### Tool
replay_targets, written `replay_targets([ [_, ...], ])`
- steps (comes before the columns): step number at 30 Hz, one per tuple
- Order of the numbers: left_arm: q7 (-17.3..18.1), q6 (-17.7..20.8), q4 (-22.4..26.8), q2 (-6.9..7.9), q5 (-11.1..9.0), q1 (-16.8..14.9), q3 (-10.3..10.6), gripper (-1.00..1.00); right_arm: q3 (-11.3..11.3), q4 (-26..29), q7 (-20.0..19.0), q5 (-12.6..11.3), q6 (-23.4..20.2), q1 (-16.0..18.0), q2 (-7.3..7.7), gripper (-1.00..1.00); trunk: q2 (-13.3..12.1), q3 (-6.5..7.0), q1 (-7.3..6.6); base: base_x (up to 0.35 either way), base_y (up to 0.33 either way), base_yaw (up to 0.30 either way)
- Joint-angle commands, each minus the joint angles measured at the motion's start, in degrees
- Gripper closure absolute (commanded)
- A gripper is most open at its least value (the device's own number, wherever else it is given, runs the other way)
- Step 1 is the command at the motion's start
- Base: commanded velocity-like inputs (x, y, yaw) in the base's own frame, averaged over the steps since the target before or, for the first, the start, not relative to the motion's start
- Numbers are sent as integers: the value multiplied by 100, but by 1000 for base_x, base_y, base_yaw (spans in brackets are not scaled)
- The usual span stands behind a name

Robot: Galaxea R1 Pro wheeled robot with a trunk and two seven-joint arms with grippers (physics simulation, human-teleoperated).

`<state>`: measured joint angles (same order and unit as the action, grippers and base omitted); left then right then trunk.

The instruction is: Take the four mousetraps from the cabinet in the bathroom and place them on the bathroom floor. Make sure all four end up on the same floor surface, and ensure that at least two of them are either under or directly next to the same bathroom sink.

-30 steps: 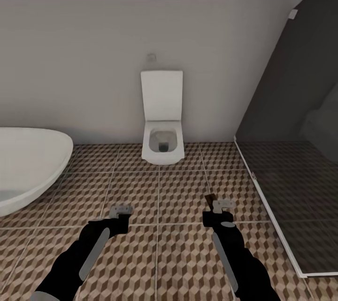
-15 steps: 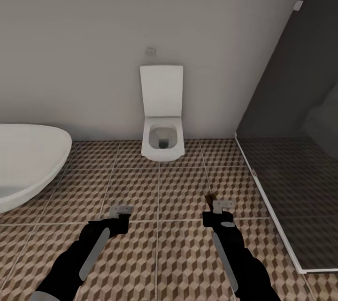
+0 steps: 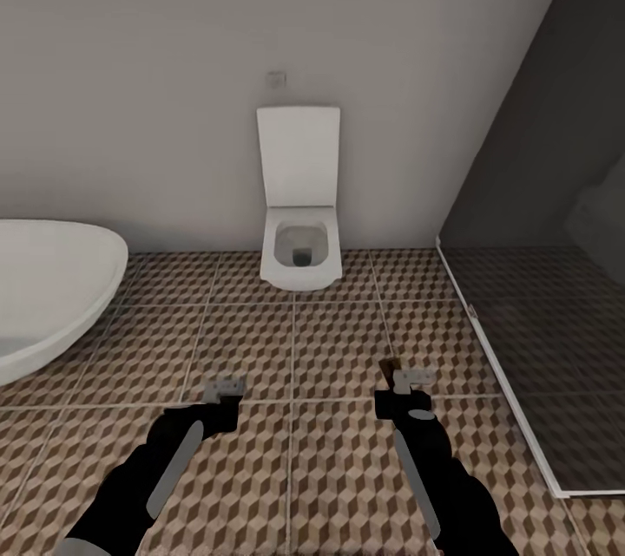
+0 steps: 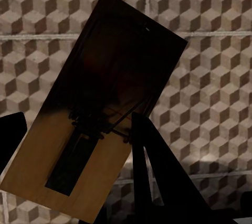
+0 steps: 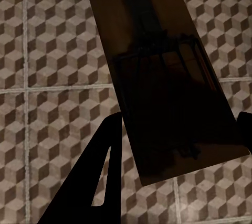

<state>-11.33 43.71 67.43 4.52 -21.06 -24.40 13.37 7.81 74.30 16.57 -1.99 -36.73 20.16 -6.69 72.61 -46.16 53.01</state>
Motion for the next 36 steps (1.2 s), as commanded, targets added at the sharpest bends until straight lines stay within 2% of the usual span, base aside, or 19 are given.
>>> replay_targets([
  [1,-53,15,7,6,-59,-4,16,100,10,7,48,-30,-23,2,1,100,44,-32,22,0,0,0],
  [36,-53,15,11,5,-60,-4,20,100,10,6,54,-30,-19,2,1,100,1448,-979,791,0,0,0],
])
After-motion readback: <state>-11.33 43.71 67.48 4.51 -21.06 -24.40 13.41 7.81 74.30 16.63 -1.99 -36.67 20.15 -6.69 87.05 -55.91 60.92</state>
